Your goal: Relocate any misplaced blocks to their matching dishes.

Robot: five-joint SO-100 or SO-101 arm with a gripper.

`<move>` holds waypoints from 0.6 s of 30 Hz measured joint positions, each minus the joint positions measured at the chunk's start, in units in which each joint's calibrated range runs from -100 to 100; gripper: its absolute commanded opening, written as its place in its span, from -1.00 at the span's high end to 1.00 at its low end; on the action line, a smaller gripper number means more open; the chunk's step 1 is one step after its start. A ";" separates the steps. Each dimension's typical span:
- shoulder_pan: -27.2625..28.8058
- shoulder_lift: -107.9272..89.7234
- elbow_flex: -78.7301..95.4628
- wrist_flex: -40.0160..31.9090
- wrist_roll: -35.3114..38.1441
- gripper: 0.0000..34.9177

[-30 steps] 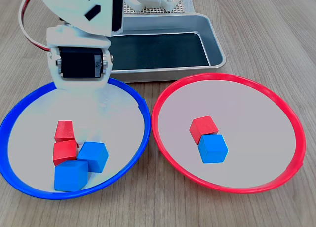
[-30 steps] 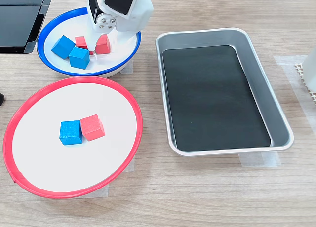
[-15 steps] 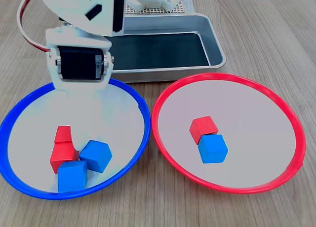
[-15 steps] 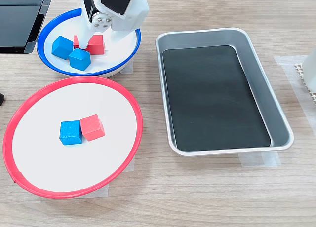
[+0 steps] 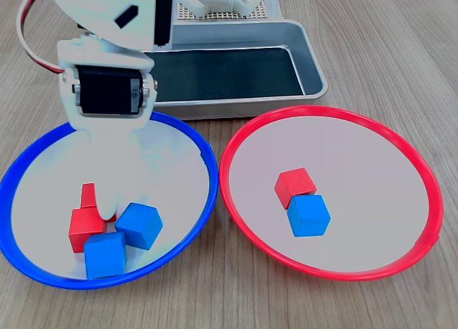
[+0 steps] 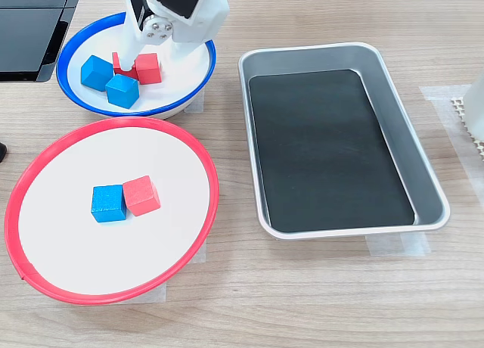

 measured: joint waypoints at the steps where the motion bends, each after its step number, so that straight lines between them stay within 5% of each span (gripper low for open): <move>1: 0.09 0.00 0.00 -0.16 0.00 0.22; 18: 1.15 -0.09 0.91 -2.12 0.59 0.31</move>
